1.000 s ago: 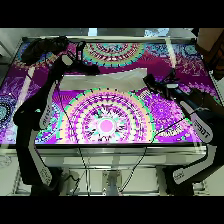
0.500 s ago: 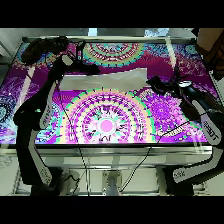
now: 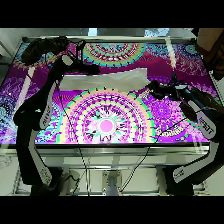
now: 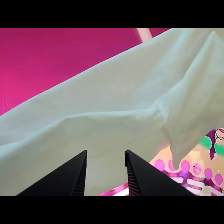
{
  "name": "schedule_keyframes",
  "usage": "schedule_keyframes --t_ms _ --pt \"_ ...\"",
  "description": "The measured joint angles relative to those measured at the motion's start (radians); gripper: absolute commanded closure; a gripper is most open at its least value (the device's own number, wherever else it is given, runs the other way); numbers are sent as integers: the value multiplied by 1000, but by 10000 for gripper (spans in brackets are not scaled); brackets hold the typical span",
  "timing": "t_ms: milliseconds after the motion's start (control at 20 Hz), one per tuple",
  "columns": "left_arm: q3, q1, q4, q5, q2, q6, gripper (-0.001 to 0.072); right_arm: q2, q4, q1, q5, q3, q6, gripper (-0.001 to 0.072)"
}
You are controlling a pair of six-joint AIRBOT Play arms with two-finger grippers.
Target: Fold the shirts.
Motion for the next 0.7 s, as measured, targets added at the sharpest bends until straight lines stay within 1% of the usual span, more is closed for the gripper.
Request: schedule_keyframes --t_ms 100,300,400,550,700 --pt "0 0 0 2 0 3 414 -26 91 5 -33 1 -38 159" --pt "0 0 0 2 0 19 415 -71 334 8 -89 1 -159 159" --pt "0 0 0 2 0 23 415 -88 410 10 -101 1 -198 159" --pt "0 0 -1 3 0 26 415 -103 470 14 -124 6 -230 161" --pt "0 0 0 7 0 26 415 -137 478 27 -139 58 -243 173"
